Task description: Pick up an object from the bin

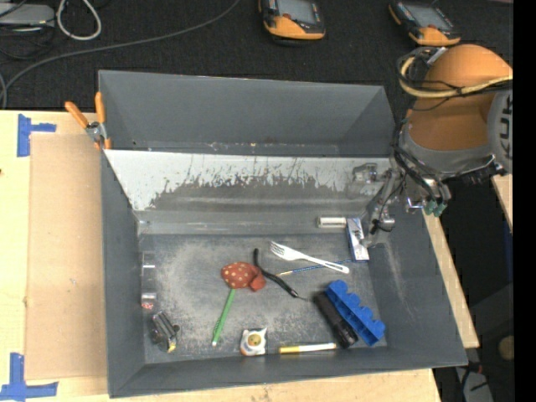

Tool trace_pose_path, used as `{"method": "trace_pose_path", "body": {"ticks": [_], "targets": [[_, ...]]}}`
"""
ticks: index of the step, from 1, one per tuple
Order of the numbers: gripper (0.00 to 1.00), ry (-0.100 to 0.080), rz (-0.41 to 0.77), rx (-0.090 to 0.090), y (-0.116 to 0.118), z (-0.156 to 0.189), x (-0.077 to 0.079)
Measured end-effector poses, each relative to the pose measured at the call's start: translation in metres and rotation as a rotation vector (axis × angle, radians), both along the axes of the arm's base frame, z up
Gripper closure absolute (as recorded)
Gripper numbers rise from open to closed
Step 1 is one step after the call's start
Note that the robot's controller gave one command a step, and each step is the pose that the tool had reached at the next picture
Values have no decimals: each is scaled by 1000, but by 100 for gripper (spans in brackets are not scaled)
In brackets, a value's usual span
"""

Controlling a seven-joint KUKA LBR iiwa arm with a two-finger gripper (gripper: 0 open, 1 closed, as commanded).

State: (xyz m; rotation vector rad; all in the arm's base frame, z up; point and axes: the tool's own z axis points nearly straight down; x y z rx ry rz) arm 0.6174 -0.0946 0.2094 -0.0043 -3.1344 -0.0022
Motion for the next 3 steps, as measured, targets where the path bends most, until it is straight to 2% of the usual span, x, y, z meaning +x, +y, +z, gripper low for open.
{"method": "trace_pose_path", "body": {"ticks": [1, 2, 3], "targets": [[0, -8, 2, -1, 0, 5, 1], [0, -9, 91, 0, 53, -89, -15], [0, -10, 109, -1, 72, -80, -14]]}}
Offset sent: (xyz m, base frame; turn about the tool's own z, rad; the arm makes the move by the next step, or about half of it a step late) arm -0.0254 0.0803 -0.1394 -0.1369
